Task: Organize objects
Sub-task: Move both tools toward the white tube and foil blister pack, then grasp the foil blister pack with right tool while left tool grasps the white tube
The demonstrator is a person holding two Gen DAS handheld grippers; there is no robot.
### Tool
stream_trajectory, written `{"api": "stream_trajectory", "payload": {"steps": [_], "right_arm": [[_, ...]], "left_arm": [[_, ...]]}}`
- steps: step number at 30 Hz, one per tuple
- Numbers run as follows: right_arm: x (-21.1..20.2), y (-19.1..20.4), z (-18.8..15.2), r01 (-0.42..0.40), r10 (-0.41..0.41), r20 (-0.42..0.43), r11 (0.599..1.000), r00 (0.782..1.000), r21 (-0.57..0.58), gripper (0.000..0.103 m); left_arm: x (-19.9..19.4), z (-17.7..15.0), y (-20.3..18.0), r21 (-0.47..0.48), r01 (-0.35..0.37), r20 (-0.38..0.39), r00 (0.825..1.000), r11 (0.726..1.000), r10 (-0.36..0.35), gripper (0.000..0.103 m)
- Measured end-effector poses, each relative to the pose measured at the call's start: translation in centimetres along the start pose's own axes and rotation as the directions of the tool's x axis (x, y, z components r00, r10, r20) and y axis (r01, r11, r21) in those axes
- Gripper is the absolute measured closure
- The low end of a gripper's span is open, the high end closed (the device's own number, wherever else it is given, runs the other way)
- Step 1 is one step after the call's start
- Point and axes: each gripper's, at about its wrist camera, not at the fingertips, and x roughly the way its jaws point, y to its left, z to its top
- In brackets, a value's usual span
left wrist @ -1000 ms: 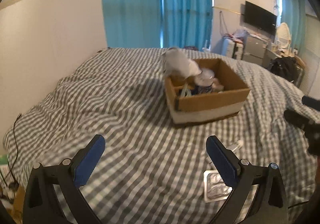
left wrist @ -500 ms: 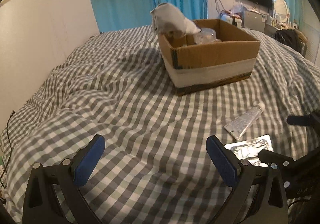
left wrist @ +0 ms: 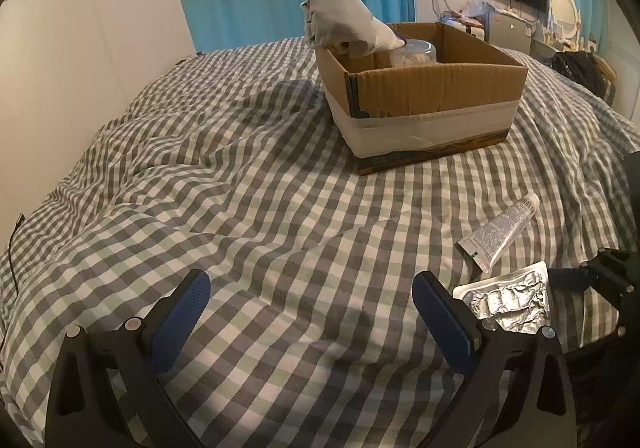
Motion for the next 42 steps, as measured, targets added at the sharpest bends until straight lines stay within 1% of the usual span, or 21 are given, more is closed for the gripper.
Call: {"api": "stream_trajectory", "payload": {"steps": [2, 3, 4, 5, 6, 7, 10, 12, 13, 16, 19, 21, 22, 24, 27, 29, 32, 34, 38, 39, 42], "right_arm": [[-0.3, 0.8, -0.2, 0.037, -0.037, 0.012, 0.999, 0.999, -0.032, 0.026], [-0.6, 0.9, -0.2, 0.047, -0.046, 0.021, 0.998, 0.999, -0.032, 0.035], [-1.1, 0.8, -0.2, 0.058, -0.057, 0.034, 0.998, 0.998, -0.025, 0.05], [-1.7, 0.5, -0.2, 0.064, -0.063, 0.051, 0.998, 0.997, -0.013, 0.056], [-2.4, 0.1, -0.1, 0.049, -0.05, 0.066, 0.999, 0.997, 0.004, 0.06], [-3.1, -0.2, 0.0, 0.033, -0.034, 0.076, 0.999, 0.997, 0.015, 0.068], [-5.5, -0.4, 0.4, 0.021, -0.024, 0.138, 1.0, 0.99, 0.02, 0.084], [-7.0, -0.2, 0.7, 0.035, -0.035, 0.176, 0.999, 0.984, 0.003, 0.086], [-7.8, -0.1, 1.0, 0.051, -0.048, 0.192, 0.999, 0.98, -0.012, 0.09], [-10.4, -0.5, 1.6, 0.119, -0.108, 0.247, 0.992, 0.963, -0.032, 0.096], [-12.3, -1.6, 2.3, 0.21, -0.197, 0.269, 0.977, 0.943, -0.021, 0.097], [-12.8, -2.7, 2.6, 0.231, -0.221, 0.266, 0.973, 0.938, -0.007, 0.097], [-12.9, -3.3, 2.6, 0.233, -0.225, 0.255, 0.972, 0.94, -0.001, 0.097], [-12.2, -4.2, 2.6, 0.217, -0.212, 0.227, 0.976, 0.951, 0.003, 0.097], [-9.6, -4.6, 2.4, 0.148, -0.147, 0.178, 0.989, 0.973, 0.008, 0.097], [-8.1, -4.8, 2.2, 0.14, -0.14, 0.156, 0.99, 0.978, 0.014, 0.097], [-7.4, -5.6, 2.5, 0.128, -0.135, 0.168, 0.99, 0.976, 0.052, 0.097], [-7.6, -6.0, 2.8, 0.153, -0.162, 0.176, 0.986, 0.971, 0.065, 0.095], [-7.6, -5.7, 2.8, 0.267, -0.266, 0.187, 0.963, 0.946, 0.019, 0.093], [-7.5, -5.7, 2.7, 0.278, -0.275, 0.19, 0.96, 0.942, 0.011, 0.093], [-7.4, -6.3, 2.9, 0.277, -0.276, 0.187, 0.961, 0.943, 0.019, 0.093]], "left_arm": [[-0.2, -0.1, 0.1, -0.008, 0.003, 0.001, 1.0, 1.0, -0.003, 0.0], [-0.2, -0.1, 0.2, -0.009, 0.004, 0.001, 1.0, 1.0, -0.004, 0.0], [-0.3, -0.1, 0.2, -0.01, 0.002, 0.003, 1.0, 1.0, -0.002, 0.0], [-0.4, -0.1, 0.3, -0.011, 0.0, 0.004, 1.0, 1.0, 0.0, 0.0], [-0.5, -0.2, 0.3, -0.012, -0.002, 0.005, 1.0, 1.0, 0.002, 0.0], [-0.6, -0.2, 0.3, -0.013, -0.004, 0.006, 1.0, 1.0, 0.004, 0.0], [-0.8, -0.1, 0.4, -0.021, -0.006, 0.009, 1.0, 1.0, 0.006, 0.0], [-0.8, -0.1, 0.4, -0.021, -0.005, 0.009, 1.0, 1.0, 0.005, 0.0], [-0.8, -0.1, 0.4, -0.02, -0.006, 0.008, 1.0, 1.0, 0.006, 0.0], [-0.8, 0.0, 0.3, -0.016, -0.002, 0.003, 1.0, 1.0, 0.002, 0.0], [-0.7, 0.2, -0.2, -0.017, 0.012, -0.004, 1.0, 1.0, -0.012, 0.0], [-0.7, 0.6, -0.5, -0.016, 0.017, 0.0, 1.0, 1.0, -0.017, 0.0], [-0.6, 0.7, -0.7, -0.013, 0.022, 0.0, 1.0, 1.0, -0.022, 0.0], [-0.4, 1.0, -1.3, -0.006, 0.032, 0.003, 0.999, 0.999, -0.032, 0.0], [-0.2, 1.5, -2.3, 0.008, 0.051, 0.008, 0.999, 0.999, -0.051, 0.0], [0.0, 1.7, -3.2, 0.025, 0.068, 0.012, 0.998, 0.997, -0.069, 0.0], [0.5, 2.2, -4.4, 0.042, 0.09, 0.004, 0.996, 0.995, -0.091, 0.0], [1.0, 2.6, -5.4, 0.043, 0.113, -0.002, 0.994, 0.993, -0.113, 0.0], [2.5, 3.5, -7.6, 0.053, 0.168, -0.023, 0.986, 0.984, -0.167, 0.0], [2.9, 3.7, -8.3, 0.061, 0.184, -0.027, 0.983, 0.981, -0.183, 0.0], [4.3, 3.9, -10.3, 0.103, 0.22, -0.043, 0.975, 0.97, -0.217, 0.0]]}}
